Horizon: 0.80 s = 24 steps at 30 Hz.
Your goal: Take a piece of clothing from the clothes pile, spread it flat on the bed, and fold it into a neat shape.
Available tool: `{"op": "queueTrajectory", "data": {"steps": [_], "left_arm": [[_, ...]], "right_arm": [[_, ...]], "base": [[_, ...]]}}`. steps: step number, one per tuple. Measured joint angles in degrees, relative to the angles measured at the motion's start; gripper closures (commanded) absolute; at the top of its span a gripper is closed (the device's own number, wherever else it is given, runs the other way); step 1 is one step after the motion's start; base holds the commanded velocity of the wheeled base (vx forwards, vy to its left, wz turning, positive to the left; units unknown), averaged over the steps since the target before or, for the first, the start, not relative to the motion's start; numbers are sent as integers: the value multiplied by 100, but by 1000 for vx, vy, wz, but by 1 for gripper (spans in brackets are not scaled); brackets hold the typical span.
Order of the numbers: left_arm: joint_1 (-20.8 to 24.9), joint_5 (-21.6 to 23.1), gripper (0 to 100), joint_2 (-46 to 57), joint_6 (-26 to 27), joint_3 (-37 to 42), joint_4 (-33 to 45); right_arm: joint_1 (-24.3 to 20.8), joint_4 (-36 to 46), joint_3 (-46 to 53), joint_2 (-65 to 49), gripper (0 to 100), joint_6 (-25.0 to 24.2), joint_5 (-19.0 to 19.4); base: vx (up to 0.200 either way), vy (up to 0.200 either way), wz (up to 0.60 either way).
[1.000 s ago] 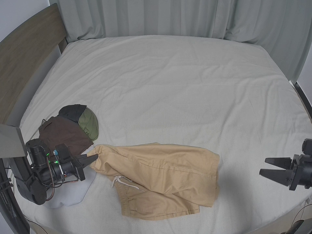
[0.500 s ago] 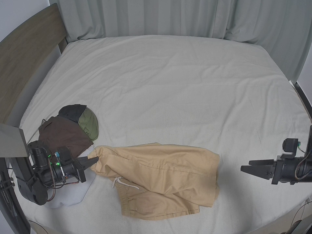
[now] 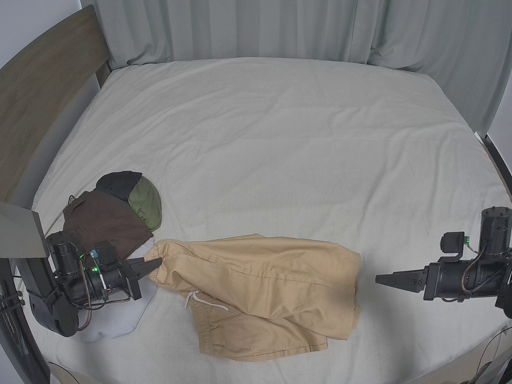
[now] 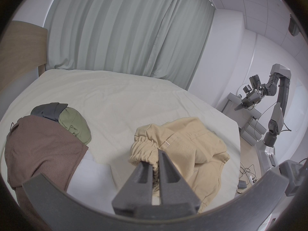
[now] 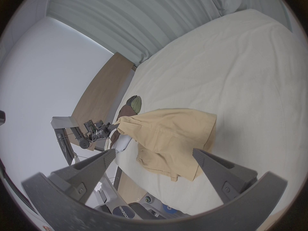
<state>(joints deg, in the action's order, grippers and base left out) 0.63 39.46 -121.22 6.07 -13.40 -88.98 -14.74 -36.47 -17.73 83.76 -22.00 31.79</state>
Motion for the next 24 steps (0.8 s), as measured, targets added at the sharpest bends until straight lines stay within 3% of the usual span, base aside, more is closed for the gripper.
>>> {"op": "queueTrajectory", "data": {"steps": [15,24], "left_arm": [[0,0,100,0,28,10,0],[-1,0,100,0,60,15,0]], "right_arm": [[90,-685,119,1031,0,-139,-104],[94,-2308,364,1938,0,-276,-163]], "base": [[0,0,0],[0,0,0]]}}
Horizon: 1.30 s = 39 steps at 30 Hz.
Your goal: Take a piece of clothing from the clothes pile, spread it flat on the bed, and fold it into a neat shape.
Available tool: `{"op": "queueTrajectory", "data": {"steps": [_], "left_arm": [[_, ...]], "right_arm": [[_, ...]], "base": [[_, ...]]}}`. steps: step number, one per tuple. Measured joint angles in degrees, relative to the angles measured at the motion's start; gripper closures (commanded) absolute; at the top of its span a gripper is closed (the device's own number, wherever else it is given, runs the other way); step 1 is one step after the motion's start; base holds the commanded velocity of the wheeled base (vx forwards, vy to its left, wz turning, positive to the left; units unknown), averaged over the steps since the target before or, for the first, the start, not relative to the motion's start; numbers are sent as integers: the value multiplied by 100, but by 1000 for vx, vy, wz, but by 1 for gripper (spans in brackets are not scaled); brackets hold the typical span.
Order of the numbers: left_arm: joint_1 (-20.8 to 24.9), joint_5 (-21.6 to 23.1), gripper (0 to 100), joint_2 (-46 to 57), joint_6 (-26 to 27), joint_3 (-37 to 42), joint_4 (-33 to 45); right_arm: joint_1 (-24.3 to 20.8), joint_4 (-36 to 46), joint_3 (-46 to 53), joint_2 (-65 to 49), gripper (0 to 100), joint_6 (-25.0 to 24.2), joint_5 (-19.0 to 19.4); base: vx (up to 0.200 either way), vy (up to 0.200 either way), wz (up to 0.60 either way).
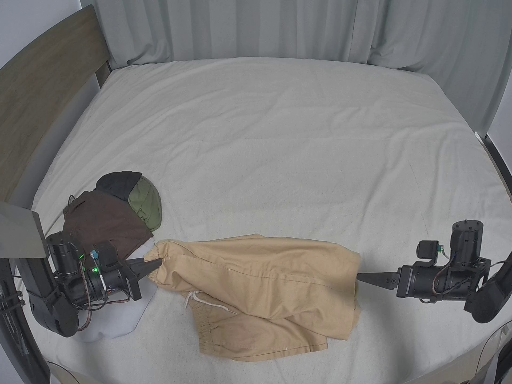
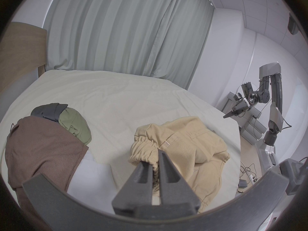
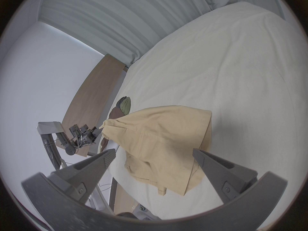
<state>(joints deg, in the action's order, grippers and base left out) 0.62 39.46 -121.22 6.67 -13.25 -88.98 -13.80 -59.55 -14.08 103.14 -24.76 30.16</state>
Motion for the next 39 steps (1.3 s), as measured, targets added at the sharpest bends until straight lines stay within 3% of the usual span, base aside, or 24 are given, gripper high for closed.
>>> {"op": "queueTrajectory", "data": {"steps": [6,22,31,38,39], "left_arm": [[-2,0,100,2,2,0,0],[-10,2,100,17,2,0,0],[-10,0,100,17,2,6,0],[-10,2,100,17,0,16,0],[-10,2,100,17,2,16,0]], "right_arm": [[-37,-894,149,664,0,-463,-145],[-138,-2738,358,2280,0,-740,-485],[-321,-2875,204,2794,0,-1167,-528],[-466,-2886,-63,3021,0,-1334,-841],[-478,-2886,-88,3043,100,-1336,-846]], "base": [[0,0,0],[0,0,0],[0,0,0],[0,0,0],[0,0,0]]}}
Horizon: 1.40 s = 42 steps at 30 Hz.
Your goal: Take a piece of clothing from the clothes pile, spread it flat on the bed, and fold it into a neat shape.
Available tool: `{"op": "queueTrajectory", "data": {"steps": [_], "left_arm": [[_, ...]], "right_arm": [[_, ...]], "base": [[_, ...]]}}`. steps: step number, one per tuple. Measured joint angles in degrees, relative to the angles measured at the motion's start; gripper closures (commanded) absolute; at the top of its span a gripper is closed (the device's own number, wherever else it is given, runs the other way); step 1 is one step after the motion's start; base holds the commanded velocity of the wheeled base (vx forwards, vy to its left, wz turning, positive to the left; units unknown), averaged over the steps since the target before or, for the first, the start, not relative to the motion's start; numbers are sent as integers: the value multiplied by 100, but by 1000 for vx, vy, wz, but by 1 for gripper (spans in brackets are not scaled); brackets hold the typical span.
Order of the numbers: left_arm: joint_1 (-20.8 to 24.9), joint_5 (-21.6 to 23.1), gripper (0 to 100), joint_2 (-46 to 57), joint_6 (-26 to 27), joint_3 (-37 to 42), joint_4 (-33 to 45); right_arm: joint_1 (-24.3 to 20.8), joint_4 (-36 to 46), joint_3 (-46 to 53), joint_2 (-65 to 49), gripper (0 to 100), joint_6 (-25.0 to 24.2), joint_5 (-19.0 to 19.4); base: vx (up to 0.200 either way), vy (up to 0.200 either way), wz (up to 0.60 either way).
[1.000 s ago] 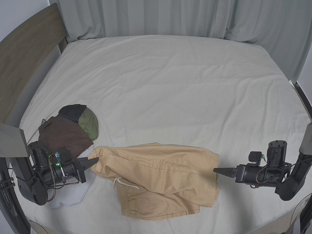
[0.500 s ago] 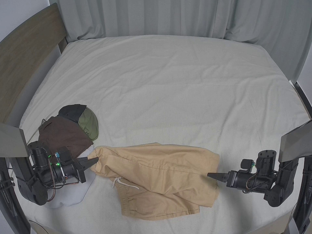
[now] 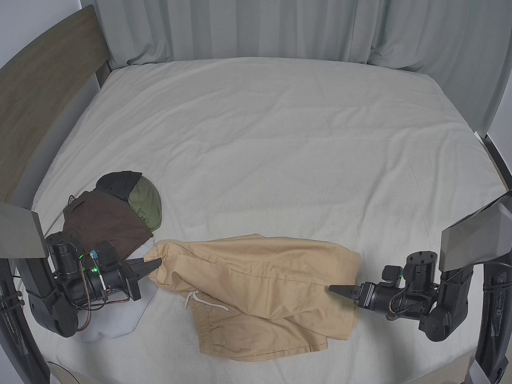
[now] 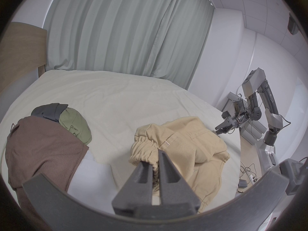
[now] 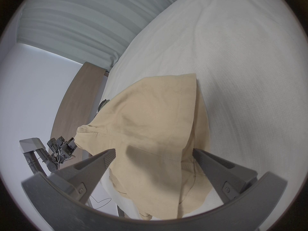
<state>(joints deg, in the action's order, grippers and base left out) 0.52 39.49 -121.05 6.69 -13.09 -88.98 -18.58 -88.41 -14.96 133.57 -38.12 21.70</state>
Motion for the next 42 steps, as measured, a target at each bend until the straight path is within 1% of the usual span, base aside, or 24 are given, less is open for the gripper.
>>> {"op": "queueTrajectory", "data": {"steps": [8,16,19,26,36,37,42], "left_arm": [[11,-2,100,-4,0,1,0],[10,-2,100,-20,0,9,0],[10,-2,100,-22,-2,11,0],[10,-2,100,-23,0,1,0],[10,-2,100,-23,1,0,0],[10,0,100,-23,1,0,0],[10,0,100,-15,1,0,0]], "right_arm": [[-16,-11,-87,30,100,-11,-2],[33,-9,-33,-345,100,-22,57],[67,-9,35,-533,100,-22,191],[149,-9,300,-1051,100,-26,734],[207,-9,361,-1304,100,-24,772],[205,-9,358,-1312,0,-22,774],[141,-9,284,-1314,0,-28,772]], "base": [[0,0,0],[0,0,0],[0,0,0],[0,0,0],[0,0,0],[0,0,0],[0,0,0]]}}
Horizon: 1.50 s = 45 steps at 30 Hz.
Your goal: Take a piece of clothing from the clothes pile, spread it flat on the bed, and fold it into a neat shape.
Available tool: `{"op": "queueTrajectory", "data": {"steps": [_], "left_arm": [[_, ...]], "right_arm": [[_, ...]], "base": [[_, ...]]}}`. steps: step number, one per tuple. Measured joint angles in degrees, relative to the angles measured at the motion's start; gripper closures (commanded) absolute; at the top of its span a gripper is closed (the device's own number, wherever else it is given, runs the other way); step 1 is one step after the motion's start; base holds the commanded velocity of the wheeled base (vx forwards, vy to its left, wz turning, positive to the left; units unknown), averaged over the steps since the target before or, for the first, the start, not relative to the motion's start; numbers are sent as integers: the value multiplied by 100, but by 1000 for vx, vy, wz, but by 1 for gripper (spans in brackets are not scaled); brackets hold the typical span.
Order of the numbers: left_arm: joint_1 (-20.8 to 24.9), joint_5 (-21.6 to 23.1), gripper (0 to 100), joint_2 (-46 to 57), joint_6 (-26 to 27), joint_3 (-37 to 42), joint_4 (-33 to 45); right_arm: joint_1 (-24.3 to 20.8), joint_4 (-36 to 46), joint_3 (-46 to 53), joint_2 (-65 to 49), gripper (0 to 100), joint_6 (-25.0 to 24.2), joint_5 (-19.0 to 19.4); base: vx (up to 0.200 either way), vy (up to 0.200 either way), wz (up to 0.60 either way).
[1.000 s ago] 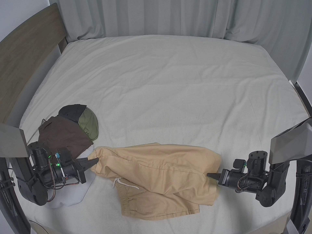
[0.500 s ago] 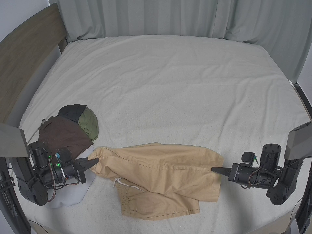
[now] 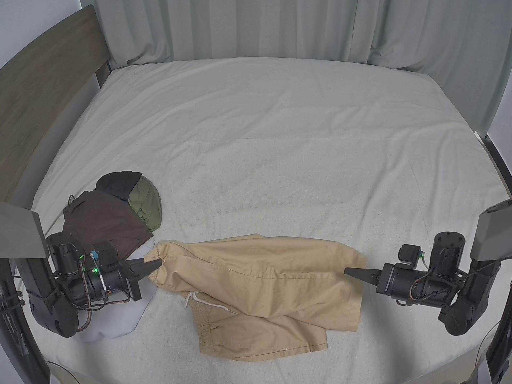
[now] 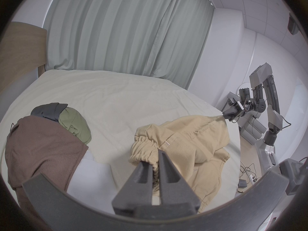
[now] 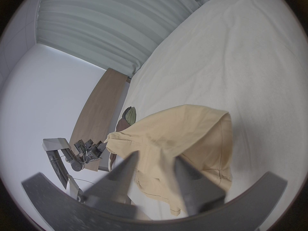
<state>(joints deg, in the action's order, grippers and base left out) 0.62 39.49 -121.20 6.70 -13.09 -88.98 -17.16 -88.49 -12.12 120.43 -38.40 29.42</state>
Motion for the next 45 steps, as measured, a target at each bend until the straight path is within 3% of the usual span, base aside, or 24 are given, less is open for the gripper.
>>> {"op": "queueTrajectory", "data": {"steps": [27,28,45], "left_arm": [[0,0,100,33,0,-10,0],[0,-2,100,33,0,-10,0],[0,-10,100,13,-6,-41,0]], "right_arm": [[-330,-9,-583,592,0,-9,-229],[-334,-7,-588,602,100,-9,-232],[-397,-18,-502,564,100,-5,-229]], "base": [[0,0,0],[0,0,0],[0,0,0]]}}
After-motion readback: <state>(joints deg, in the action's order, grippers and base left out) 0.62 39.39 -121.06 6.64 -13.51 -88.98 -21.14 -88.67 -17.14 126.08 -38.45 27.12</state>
